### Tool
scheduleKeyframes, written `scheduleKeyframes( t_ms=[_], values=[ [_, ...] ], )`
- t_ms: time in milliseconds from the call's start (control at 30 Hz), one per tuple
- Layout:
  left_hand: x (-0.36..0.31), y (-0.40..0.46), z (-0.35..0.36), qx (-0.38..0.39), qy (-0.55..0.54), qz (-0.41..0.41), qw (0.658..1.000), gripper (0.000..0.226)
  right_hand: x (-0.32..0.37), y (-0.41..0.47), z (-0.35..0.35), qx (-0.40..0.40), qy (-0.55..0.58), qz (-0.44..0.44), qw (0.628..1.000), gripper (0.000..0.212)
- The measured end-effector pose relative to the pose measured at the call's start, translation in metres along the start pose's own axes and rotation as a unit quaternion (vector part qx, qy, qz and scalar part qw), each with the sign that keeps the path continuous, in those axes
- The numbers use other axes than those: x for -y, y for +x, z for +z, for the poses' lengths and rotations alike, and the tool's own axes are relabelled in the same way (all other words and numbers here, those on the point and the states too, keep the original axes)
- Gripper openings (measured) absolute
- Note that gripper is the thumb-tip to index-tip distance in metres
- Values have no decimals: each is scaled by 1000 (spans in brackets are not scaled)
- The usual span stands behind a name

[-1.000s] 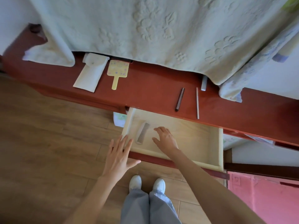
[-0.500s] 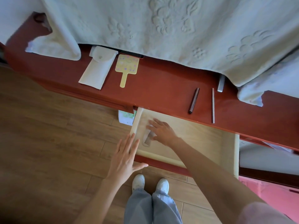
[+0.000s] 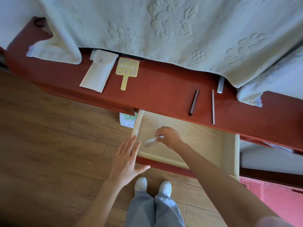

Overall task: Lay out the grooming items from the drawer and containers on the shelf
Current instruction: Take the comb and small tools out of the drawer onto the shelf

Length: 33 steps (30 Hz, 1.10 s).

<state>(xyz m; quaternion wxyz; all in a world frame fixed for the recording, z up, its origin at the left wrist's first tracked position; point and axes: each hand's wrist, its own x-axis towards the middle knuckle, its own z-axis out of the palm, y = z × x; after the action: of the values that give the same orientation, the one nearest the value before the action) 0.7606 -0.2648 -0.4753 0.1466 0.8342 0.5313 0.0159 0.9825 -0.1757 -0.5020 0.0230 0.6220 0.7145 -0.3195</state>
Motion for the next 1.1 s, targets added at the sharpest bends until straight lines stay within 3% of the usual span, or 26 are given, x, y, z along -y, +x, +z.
scheduleKeyframes(
  t_ms=[200,433,567,667,833,1100],
  values=[
    [-1,0,-7,44,-3,-21,999,95,6,-57,-29,-133,230,82,961,10],
    [-2,0,-9,66,0,-33,997,97,26,-58,-105,-283,345,147,883,9],
    [-2,0,-7,62,6,-40,997,98,28,-20,-124,-303,434,259,808,22],
    [-1,-1,-5,60,4,-36,998,99,30,2,-123,-298,464,301,778,28],
    [-1,2,-5,56,-8,-29,998,98,31,17,-115,-303,437,324,782,30],
    [1,3,-2,63,-18,-23,998,98,32,17,-109,-296,310,313,847,19]
  ],
)
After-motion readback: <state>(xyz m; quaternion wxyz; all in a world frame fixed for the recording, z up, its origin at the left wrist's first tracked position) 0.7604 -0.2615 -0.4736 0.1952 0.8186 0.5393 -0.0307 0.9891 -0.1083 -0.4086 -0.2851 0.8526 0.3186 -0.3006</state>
